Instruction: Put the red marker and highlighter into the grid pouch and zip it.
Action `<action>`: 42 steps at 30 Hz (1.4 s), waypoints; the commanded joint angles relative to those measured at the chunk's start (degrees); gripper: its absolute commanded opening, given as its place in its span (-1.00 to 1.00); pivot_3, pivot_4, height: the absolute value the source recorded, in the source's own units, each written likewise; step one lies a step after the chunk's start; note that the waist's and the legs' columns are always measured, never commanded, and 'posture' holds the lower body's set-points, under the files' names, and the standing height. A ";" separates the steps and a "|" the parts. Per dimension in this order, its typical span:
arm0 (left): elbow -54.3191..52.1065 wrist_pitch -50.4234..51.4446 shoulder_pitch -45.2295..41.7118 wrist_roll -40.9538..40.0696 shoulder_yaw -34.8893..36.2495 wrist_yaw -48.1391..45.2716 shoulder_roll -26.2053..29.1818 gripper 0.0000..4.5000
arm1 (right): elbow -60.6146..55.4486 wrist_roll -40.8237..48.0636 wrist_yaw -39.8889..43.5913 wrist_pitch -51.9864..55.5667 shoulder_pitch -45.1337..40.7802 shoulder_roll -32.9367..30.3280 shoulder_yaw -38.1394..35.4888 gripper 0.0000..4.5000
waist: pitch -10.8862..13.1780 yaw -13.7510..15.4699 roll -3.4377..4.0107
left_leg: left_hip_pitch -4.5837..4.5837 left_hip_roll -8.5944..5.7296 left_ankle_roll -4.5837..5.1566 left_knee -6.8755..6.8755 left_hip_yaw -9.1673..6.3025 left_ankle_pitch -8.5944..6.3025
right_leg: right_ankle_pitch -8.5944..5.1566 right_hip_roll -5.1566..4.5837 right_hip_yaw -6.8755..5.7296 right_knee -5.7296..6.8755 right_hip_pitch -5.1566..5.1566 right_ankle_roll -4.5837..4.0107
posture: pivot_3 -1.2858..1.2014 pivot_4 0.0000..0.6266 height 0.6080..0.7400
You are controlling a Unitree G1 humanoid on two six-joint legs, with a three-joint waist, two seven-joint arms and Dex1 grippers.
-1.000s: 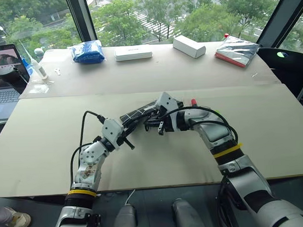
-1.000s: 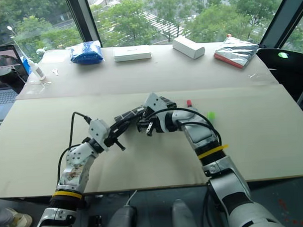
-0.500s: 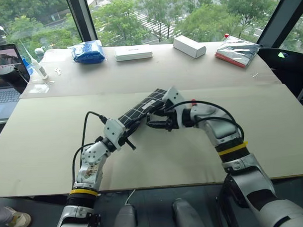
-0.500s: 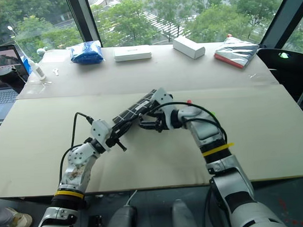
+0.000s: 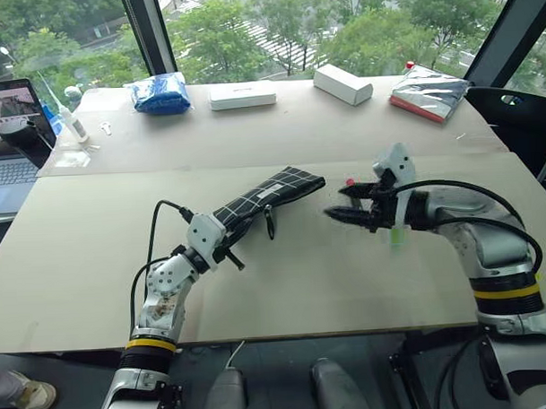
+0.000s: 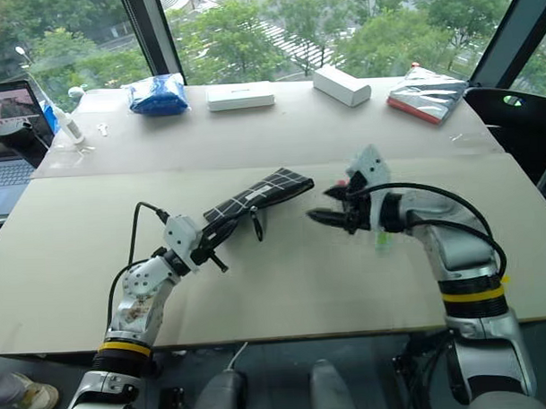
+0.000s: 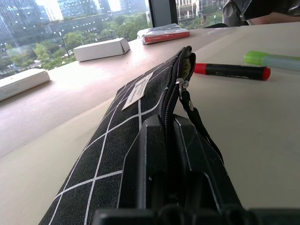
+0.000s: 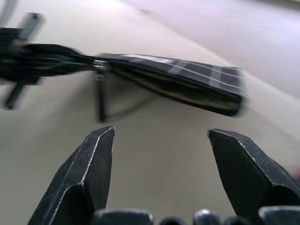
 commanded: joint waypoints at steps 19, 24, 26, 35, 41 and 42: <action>1.46 -2.04 -1.93 -0.50 -0.20 -1.15 -1.74 -1.00 | -9.58 -3.60 -21.69 16.38 8.97 1.48 -7.19 0.57 | 0.00 0.60 0.00 | -0.03 -0.02 0.00 0.00 0.03 0.00 | 0.01 0.00 0.06 -0.08 0.01 0.02 | 0.03 -0.52 1.00; 1.32 -2.33 -1.30 -0.45 -0.12 -0.65 -1.97 -1.00 | -9.18 -3.37 -23.63 18.51 8.80 3.44 -7.32 0.57 | 0.00 0.60 0.00 | -0.02 -0.01 0.00 0.00 0.03 0.00 | 0.01 0.00 0.06 -0.08 0.01 0.02 | 0.03 -0.52 1.00; 1.07 -2.39 -0.87 -0.42 -0.12 -0.51 -2.04 -1.00 | -8.65 -3.72 -24.08 18.85 9.28 3.70 -6.91 0.57 | 0.00 0.59 0.00 | -0.03 -0.02 0.00 0.00 0.03 0.00 | 0.01 0.00 0.06 -0.08 0.01 0.02 | 0.03 -0.52 1.00; -0.36 -2.12 0.14 -0.57 0.12 0.33 -1.83 -1.00 | -5.77 -4.95 -26.96 18.11 13.00 7.02 -5.01 0.46 | -0.09 0.58 -0.12 | 0.06 0.00 0.00 0.00 0.02 0.00 | 0.01 0.00 0.05 -0.09 0.12 0.02 | 0.03 -0.52 1.00; -1.38 -1.50 -0.10 -1.56 0.72 -0.01 -1.37 -1.00 | -3.06 -5.19 -28.22 15.35 14.58 7.62 -6.90 -0.45 | -0.34 0.91 -0.50 | 0.13 -0.01 0.00 0.07 0.02 0.00 | 0.02 0.00 0.03 -0.12 0.27 0.04 | 0.03 -0.52 1.00; -1.40 -1.37 -0.27 -1.68 0.82 -0.09 -1.28 -1.00 | -2.58 -5.26 -28.42 14.88 14.59 7.61 -7.20 -0.54 | -0.37 0.95 -0.54 | 0.13 -0.01 0.00 0.09 0.02 0.00 | 0.02 0.00 0.02 -0.13 0.29 0.04 | 0.03 -0.52 1.00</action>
